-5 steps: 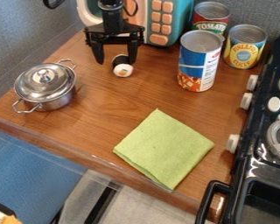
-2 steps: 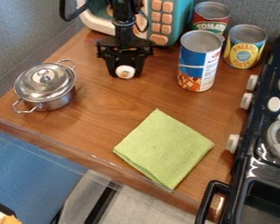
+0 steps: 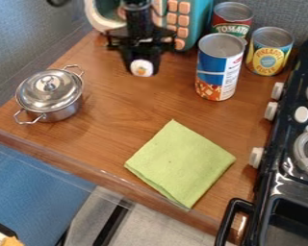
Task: Moved the sushi roll above the green napkin
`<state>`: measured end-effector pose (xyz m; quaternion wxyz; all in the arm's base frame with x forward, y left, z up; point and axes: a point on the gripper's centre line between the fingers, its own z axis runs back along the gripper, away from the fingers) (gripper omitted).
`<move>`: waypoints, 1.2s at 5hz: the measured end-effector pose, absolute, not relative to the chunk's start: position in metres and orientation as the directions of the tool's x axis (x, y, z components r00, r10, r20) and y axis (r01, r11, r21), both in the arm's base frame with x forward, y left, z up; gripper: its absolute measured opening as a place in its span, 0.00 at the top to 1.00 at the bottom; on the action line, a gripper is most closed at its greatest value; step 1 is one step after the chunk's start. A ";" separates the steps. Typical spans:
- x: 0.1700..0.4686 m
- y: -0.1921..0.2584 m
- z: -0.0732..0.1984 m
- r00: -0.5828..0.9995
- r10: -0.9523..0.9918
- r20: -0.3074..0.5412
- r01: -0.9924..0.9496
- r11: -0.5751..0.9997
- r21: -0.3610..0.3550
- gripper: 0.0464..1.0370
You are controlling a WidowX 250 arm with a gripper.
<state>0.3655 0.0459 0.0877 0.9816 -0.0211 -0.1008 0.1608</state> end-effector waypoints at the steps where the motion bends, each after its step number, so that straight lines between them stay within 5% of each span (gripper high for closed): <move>1: 0.325 0.003 0.099 0.966 0.178 0.186 -0.162 0.982 -0.096 0.51; 3: 0.281 -0.056 0.088 0.986 -0.046 0.159 0.052 0.998 -0.034 0.51; 4: 0.276 -0.063 0.086 0.986 -0.068 0.152 0.075 0.997 -0.036 0.42; 5: 0.273 -0.064 0.087 0.988 -0.085 0.127 0.089 0.996 -0.021 0.12; 6: 0.269 -0.061 0.087 0.992 -0.086 0.097 0.086 0.996 0.004 0.02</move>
